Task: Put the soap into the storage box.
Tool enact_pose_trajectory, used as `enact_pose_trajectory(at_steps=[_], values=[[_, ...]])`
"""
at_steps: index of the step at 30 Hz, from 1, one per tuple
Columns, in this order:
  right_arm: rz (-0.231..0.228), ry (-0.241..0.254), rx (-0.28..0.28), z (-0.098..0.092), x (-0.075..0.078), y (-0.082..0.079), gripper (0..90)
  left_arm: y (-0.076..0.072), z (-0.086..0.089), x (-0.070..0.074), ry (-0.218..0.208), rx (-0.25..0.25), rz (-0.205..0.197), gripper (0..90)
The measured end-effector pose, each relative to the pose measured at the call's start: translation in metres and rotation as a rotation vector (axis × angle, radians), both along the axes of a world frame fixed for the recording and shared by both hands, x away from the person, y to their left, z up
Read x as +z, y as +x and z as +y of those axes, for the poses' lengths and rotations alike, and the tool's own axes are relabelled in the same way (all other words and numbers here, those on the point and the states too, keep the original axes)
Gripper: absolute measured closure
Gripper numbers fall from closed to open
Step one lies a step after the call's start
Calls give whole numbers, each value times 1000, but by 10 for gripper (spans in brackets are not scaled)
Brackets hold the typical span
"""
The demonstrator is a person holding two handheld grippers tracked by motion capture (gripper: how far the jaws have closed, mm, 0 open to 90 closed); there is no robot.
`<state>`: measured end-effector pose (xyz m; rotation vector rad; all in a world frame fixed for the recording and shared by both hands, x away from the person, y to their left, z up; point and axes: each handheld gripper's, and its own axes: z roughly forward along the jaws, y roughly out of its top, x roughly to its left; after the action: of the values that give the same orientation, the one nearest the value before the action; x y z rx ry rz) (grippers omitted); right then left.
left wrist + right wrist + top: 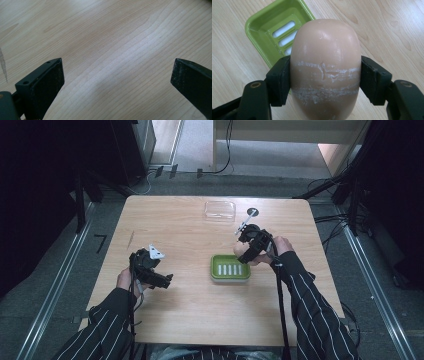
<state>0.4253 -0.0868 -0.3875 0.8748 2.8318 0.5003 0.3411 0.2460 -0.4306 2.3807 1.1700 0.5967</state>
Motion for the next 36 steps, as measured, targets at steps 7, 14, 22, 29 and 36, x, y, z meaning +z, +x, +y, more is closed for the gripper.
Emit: enact_pose_trajectory(at_steps=[7,14,22,29,36], values=[[2,0,36,11,-3,1,338,0,0,0,0,1,0,0],[10,-7,56,20,-8,0,338,0,1,0,-2,0,1,0],[7,-4,59,25,-16,1,338,0,1,0,0,1,2,0],[9,-3,67,31,-23,0,338,0,1,0,-3,-1,1,0],[14,-9,75,35,-31,0,338,0,1,0,-2,-1,1,0]])
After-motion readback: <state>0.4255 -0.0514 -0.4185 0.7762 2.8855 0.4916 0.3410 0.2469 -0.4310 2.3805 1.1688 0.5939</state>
